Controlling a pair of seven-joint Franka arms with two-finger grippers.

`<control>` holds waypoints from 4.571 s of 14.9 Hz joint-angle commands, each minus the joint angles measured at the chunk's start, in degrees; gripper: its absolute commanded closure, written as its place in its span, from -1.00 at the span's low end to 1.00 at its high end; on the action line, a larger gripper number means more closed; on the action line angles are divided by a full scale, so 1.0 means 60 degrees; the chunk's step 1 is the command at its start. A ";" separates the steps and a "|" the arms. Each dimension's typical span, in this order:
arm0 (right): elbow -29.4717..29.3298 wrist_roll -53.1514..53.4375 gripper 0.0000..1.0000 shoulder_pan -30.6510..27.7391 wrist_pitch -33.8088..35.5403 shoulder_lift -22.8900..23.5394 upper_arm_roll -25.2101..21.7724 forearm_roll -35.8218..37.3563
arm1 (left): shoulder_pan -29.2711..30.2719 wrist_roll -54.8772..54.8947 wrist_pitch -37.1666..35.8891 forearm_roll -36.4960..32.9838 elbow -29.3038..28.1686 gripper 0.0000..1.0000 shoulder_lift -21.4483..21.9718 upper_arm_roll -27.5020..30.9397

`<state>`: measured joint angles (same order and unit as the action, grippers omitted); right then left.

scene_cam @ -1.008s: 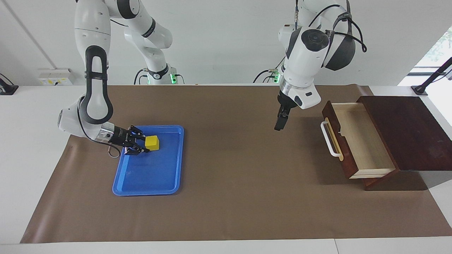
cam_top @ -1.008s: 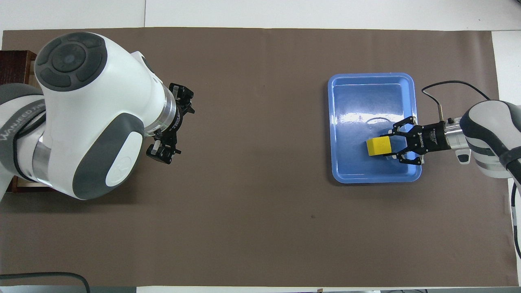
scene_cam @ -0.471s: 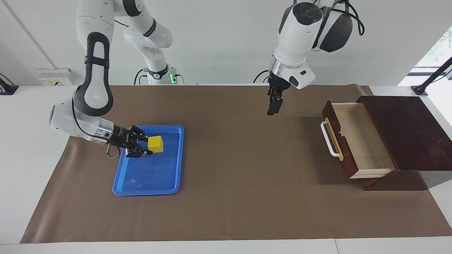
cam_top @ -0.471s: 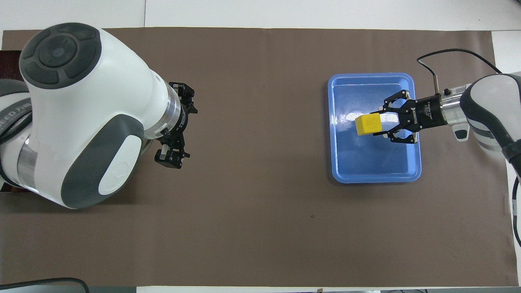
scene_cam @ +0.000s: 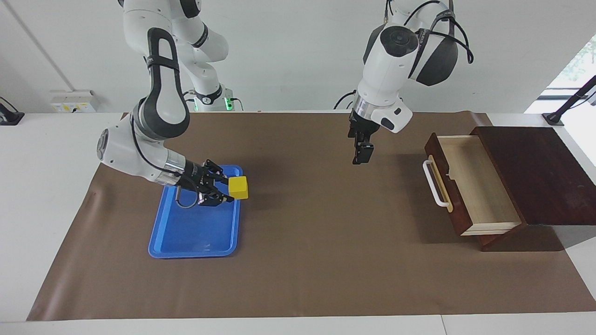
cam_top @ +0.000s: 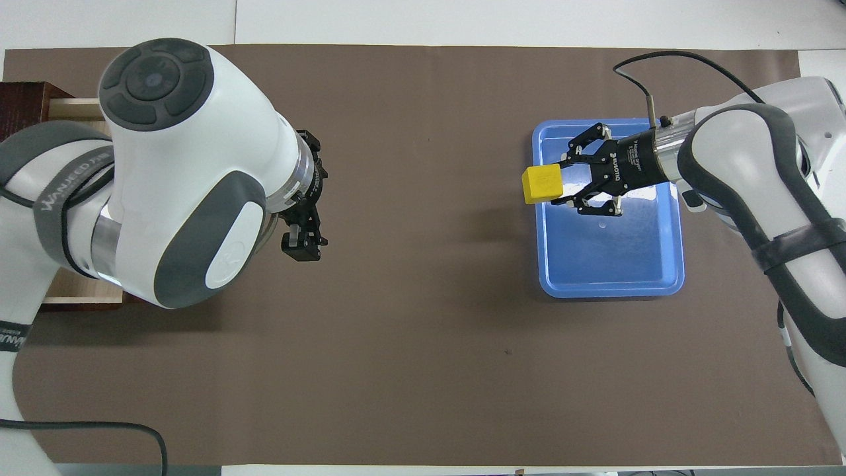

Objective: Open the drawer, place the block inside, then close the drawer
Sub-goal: 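Carry the block toward the left gripper while the left gripper approaches, then grasp the block with the left gripper and open the right gripper, then carry the block into the drawer with the left gripper while the right gripper retracts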

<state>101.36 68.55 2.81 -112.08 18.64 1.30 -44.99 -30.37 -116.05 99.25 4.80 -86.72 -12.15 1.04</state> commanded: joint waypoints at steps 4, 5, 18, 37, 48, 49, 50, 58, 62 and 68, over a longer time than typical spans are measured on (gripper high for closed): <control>-0.0048 0.0966 0.69 0.1330 -0.1006 0.0028 0.0018 -0.0075 | -0.0591 -0.1210 -0.0121 0.0021 0.2310 -1.00 -0.1621 0.0164; -0.0048 0.1069 0.69 0.1521 -0.1080 0.0028 0.0033 -0.0075 | -0.0737 -0.1283 -0.0077 -0.0081 0.2397 -1.00 -0.1781 0.0222; 0.0054 0.1583 0.69 0.2885 -0.2397 0.0057 0.0033 -0.1524 | -0.1808 -0.2280 0.0114 -0.0492 0.3116 -1.00 -0.2750 0.0266; 0.0230 0.1598 0.67 0.2988 -0.2530 0.0042 0.0033 -0.1525 | -0.1939 -0.2339 0.0700 -0.0902 0.1871 -1.00 -0.2559 0.0559; 0.0289 0.1583 0.65 0.2988 -0.2545 0.0028 0.0033 -0.1525 | -0.1984 -0.2544 0.0803 -0.0932 0.1783 0.61 -0.2603 0.0559; 0.0289 0.1583 0.65 0.2988 -0.2545 0.0028 0.0033 -0.1510 | -0.1983 -0.2544 0.0817 -0.0946 0.1783 1.00 -0.2603 0.0559; 0.0289 0.1583 0.64 0.2988 -0.2545 0.0028 0.0033 -0.1525 | -0.1983 -0.2544 0.0846 -0.0946 0.1783 1.00 -0.2603 0.0559; 0.0289 0.1627 -0.52 0.2871 -0.2458 0.0028 0.0033 -0.1525 | -0.1866 -0.2500 0.0715 -0.0932 0.1812 1.00 -0.2486 0.0559; 0.0289 0.1627 -1.00 0.2812 -0.2195 -0.0031 -0.0054 -0.1510 | -0.1545 -0.2325 0.0306 -0.0932 0.1826 1.00 -0.2150 0.0574; 0.0713 0.1496 -1.00 0.1920 -0.1403 -0.0747 -0.0099 -0.0694 | 0.0181 0.0496 -0.1919 -0.0844 0.2017 1.00 -0.0819 0.0603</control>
<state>102.55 77.64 16.17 -121.35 17.62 0.36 -51.88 -32.79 -119.62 91.70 -0.07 -73.89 -20.80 4.99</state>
